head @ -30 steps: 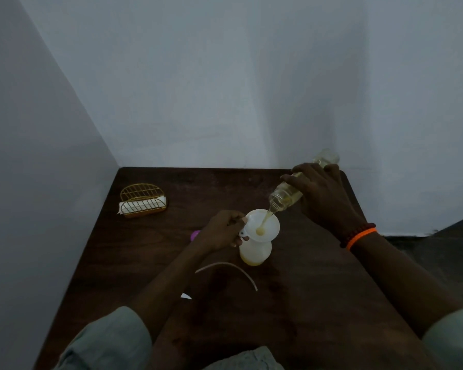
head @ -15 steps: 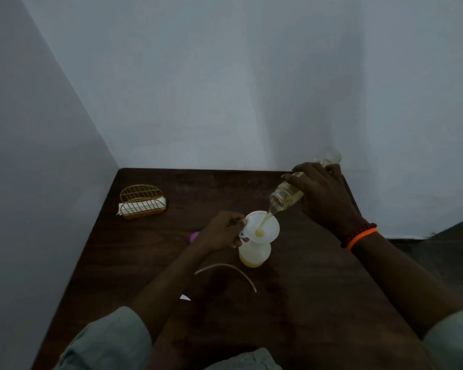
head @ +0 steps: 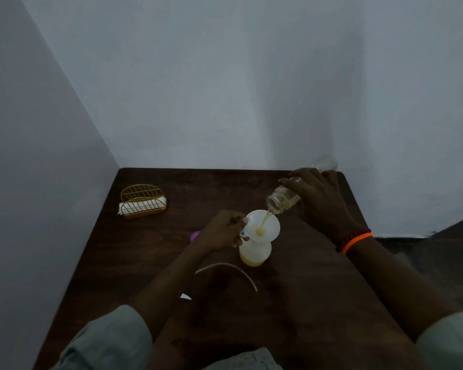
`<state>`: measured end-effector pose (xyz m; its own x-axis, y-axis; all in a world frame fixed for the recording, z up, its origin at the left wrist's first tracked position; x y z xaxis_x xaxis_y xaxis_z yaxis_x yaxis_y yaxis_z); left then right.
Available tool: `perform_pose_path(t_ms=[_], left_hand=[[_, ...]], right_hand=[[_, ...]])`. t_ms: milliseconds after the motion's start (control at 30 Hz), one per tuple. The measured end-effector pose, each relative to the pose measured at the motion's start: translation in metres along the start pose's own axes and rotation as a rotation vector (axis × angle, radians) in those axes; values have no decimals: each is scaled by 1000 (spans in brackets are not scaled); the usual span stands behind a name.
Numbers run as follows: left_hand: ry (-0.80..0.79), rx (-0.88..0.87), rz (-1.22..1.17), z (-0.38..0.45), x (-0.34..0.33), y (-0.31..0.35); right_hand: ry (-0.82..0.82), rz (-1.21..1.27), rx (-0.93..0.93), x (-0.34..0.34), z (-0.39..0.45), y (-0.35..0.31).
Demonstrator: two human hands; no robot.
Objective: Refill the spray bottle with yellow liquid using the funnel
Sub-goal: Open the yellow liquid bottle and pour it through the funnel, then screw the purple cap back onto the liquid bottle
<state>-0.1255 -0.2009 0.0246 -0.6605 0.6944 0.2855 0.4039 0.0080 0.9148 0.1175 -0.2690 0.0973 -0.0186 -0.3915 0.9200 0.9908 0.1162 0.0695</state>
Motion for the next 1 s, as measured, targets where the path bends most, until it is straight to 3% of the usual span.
perform_pose_path(t_ms=[200, 467, 633, 800, 900, 1000], left_hand=[[14, 23, -1, -2, 0, 1], [1, 22, 22, -4, 3, 1], [19, 22, 58, -6, 3, 2], [8, 78, 22, -11, 4, 5], [185, 169, 94, -8, 15, -5], [401, 343, 326, 6, 34, -34]], right_hand=[[-80, 76, -70, -17, -7, -12], [-127, 383, -275, -37, -16, -11], [-35, 675, -414, -46, -27, -9], [-65, 775, -509, -54, -33, -10], [-63, 842, -542, -54, -32, -9], [-41, 882, -563, -53, -32, -12]])
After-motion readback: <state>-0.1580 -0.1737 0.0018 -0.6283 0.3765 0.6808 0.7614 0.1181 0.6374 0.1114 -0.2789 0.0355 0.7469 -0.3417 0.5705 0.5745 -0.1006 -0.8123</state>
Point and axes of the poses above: each hand's wrist, its own z-axis towards the middle knuckle, its own x-axis out of the back of the hand, y = z × x, the point moved 1 cm from there along z, towards the middle knuckle, and after that the axes turned 1 degree about x, right-handed, at the moved point
